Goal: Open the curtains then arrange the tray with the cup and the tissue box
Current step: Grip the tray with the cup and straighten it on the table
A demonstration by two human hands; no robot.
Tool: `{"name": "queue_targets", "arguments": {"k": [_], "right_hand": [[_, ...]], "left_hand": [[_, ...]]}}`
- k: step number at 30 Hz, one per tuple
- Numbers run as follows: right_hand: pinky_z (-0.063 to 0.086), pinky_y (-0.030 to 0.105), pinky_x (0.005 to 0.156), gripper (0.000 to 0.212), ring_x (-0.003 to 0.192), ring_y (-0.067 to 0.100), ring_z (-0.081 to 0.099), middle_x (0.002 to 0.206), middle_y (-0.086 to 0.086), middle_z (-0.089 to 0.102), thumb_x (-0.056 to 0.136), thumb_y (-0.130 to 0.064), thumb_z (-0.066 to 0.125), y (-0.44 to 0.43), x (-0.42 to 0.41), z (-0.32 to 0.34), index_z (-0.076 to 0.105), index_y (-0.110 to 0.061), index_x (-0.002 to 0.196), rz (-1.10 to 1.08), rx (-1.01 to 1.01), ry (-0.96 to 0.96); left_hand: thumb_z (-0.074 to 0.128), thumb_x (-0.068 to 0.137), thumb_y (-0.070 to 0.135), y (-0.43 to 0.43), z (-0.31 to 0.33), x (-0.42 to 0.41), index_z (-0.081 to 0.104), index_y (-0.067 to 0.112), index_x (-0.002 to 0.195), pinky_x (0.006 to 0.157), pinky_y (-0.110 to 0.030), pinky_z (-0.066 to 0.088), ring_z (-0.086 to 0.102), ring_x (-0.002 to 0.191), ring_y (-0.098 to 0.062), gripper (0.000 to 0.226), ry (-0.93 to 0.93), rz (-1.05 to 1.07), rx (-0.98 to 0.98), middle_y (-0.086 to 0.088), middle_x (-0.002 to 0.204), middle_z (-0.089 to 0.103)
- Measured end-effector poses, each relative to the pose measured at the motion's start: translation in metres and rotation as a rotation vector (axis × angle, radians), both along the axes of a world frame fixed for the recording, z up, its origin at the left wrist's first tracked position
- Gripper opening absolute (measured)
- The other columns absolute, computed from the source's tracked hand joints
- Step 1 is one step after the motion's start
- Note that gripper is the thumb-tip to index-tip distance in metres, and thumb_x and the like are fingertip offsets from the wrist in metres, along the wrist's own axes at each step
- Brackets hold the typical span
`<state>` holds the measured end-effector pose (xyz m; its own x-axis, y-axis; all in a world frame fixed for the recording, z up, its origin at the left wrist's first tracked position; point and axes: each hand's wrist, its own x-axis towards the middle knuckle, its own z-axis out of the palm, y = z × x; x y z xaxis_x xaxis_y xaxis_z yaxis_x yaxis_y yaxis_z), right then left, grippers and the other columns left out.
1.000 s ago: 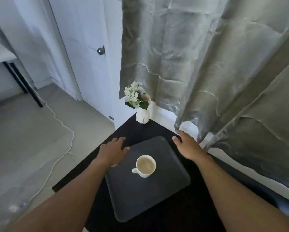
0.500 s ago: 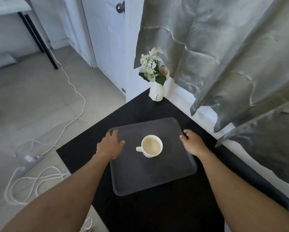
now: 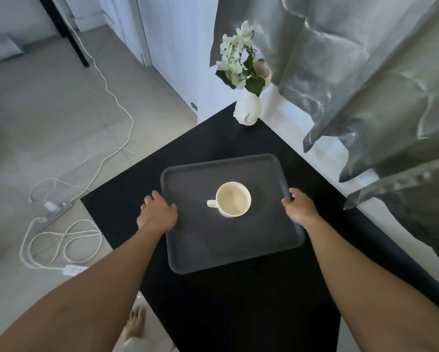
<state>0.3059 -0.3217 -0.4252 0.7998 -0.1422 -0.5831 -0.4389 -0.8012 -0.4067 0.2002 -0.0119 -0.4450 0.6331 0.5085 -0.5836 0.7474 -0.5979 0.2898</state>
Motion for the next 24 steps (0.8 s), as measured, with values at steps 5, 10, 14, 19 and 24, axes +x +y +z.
{"name": "queue_targets", "arguments": {"k": [5,10,14,19,24], "right_hand": [[0.040,0.041,0.106,0.055,0.135,0.032,0.044,0.150,0.012,0.039,0.098,-0.018,0.052,0.002,0.002,-0.009,0.033,-0.014,0.149,-0.013,-0.020,-0.036],[0.044,0.039,0.103,0.051,0.131,0.032,0.047,0.148,0.013,0.040,0.098,-0.013,0.050,-0.003,0.005,-0.015,0.035,-0.012,0.147,-0.009,-0.045,-0.051],[0.045,0.041,0.102,0.051,0.132,0.034,0.047,0.147,0.014,0.042,0.097,-0.009,0.051,-0.006,0.006,-0.020,0.036,-0.013,0.147,-0.020,-0.069,-0.050],[0.049,0.041,0.096,0.046,0.124,0.034,0.054,0.140,0.016,0.050,0.095,-0.006,0.053,-0.007,0.006,-0.025,0.043,-0.010,0.141,-0.079,-0.060,-0.067],[0.048,0.037,0.093,0.037,0.121,0.032,0.057,0.133,0.017,0.056,0.097,-0.007,0.052,-0.015,-0.003,-0.025,0.051,-0.006,0.134,-0.143,-0.049,-0.057]], "left_hand": [[0.047,0.096,0.030,-0.003,-0.005,-0.002,0.032,0.009,0.147,0.092,-0.047,0.043,0.049,0.127,-0.042,0.056,0.019,0.043,0.000,-0.017,0.146,0.041],[0.044,0.095,0.021,-0.002,-0.014,-0.006,0.040,0.012,0.139,0.078,-0.041,0.041,0.056,0.115,-0.043,0.046,-0.008,0.071,-0.006,-0.019,0.130,0.056],[0.045,0.090,0.018,0.004,-0.020,-0.008,0.051,0.014,0.122,0.074,-0.037,0.042,0.063,0.099,-0.041,0.033,-0.029,0.140,-0.046,-0.018,0.115,0.063],[0.046,0.092,0.017,0.005,-0.021,-0.008,0.053,0.012,0.118,0.075,-0.036,0.041,0.061,0.104,-0.040,0.028,-0.056,0.194,-0.070,-0.017,0.119,0.061],[0.047,0.093,0.017,0.009,-0.019,-0.007,0.053,0.012,0.122,0.076,-0.037,0.043,0.061,0.101,-0.040,0.030,-0.057,0.166,-0.071,-0.018,0.121,0.061]]}}
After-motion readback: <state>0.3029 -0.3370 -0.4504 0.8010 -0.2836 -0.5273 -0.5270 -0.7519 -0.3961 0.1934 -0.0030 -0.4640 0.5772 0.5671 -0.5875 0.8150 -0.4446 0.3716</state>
